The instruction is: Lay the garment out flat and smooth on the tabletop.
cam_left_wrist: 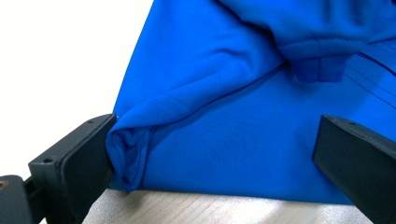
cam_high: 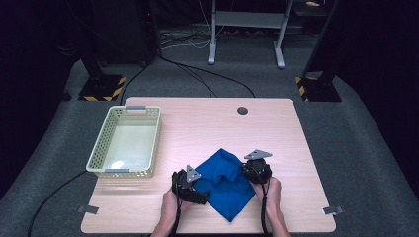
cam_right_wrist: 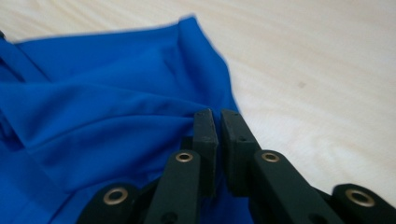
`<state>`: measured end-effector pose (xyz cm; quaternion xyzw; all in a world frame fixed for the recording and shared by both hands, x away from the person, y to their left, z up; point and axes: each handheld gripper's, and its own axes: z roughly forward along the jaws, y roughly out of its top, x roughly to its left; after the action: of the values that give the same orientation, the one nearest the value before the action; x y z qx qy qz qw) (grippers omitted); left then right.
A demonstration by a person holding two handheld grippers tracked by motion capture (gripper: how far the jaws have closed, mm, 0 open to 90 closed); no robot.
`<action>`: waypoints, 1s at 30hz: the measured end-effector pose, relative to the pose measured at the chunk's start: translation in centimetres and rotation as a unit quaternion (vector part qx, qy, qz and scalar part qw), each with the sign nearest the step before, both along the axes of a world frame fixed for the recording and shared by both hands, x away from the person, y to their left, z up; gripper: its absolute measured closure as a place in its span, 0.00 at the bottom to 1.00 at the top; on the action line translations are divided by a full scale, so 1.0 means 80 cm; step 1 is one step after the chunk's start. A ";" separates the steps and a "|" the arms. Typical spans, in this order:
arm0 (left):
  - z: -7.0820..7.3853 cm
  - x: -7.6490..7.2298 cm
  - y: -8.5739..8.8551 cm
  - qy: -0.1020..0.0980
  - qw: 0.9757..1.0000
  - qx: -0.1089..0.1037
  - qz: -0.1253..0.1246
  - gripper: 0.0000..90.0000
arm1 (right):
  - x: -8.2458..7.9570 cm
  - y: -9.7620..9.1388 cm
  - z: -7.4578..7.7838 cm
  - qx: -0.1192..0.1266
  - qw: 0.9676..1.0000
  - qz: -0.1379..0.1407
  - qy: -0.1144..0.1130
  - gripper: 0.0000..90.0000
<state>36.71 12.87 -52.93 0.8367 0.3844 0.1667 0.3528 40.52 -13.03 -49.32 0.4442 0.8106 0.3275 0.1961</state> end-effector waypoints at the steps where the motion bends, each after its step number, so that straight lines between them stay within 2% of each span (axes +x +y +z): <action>1: 0.000 0.000 0.000 0.000 1.000 0.000 0.000 0.01 | 0.000 0.001 -0.004 -0.002 1.000 0.000 0.008 0.84; 5: 0.000 0.000 0.000 0.000 1.000 0.000 0.000 0.01 | -0.002 -0.003 0.006 0.012 1.000 -0.009 0.012 0.61; 6: 0.000 0.000 0.000 0.000 1.000 0.000 0.000 0.01 | -0.004 -0.003 0.011 0.016 1.000 -0.010 0.009 0.57; 7: 0.000 0.000 0.000 0.000 1.000 0.000 0.000 0.01 | -0.004 -0.003 0.011 0.016 1.000 -0.010 0.009 0.57; 9: 0.000 0.000 0.000 0.000 1.000 0.000 0.000 0.01 | -0.009 -0.002 0.022 0.023 1.000 -0.006 0.002 0.48; 10: 0.000 0.000 0.000 0.000 1.000 0.000 0.000 0.01 | -0.014 0.002 0.030 0.025 1.000 0.005 -0.002 0.42; 13: 0.000 0.000 0.000 0.000 1.000 0.000 0.000 0.01 | -0.019 0.009 0.035 0.023 1.000 0.017 -0.008 0.37; 17: 0.000 0.000 0.000 0.000 1.000 0.000 0.000 0.01 | -0.029 0.035 0.041 0.016 0.998 0.058 -0.012 0.27; 22: 0.000 0.000 0.000 0.000 1.000 0.000 -0.001 0.01 | -0.034 0.066 0.036 -0.002 0.995 0.099 -0.009 0.26; 24: 0.000 0.000 0.000 0.000 1.000 0.000 -0.001 0.01 | -0.035 0.074 0.032 -0.011 0.994 0.108 -0.008 0.29; 27: 0.000 0.000 0.000 0.000 1.000 0.000 0.000 0.01 | -0.034 0.083 0.025 -0.027 0.993 0.112 0.001 0.42; 28: 0.000 0.000 0.000 0.000 1.000 0.000 0.000 0.01 | -0.034 0.083 0.025 -0.027 0.993 0.112 0.001 0.42; 29: 0.000 0.000 0.000 0.000 1.000 0.000 -0.001 0.01 | -0.033 0.084 0.021 -0.033 0.993 0.109 0.001 0.50; 30: 0.000 0.000 0.000 0.000 1.000 0.000 -0.001 0.01 | -0.033 0.084 0.020 -0.033 0.994 0.108 0.002 0.53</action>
<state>36.72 12.87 -52.93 0.8368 0.3839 0.1667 0.3530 37.86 -6.28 -47.72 0.3480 0.8647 0.3185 0.1723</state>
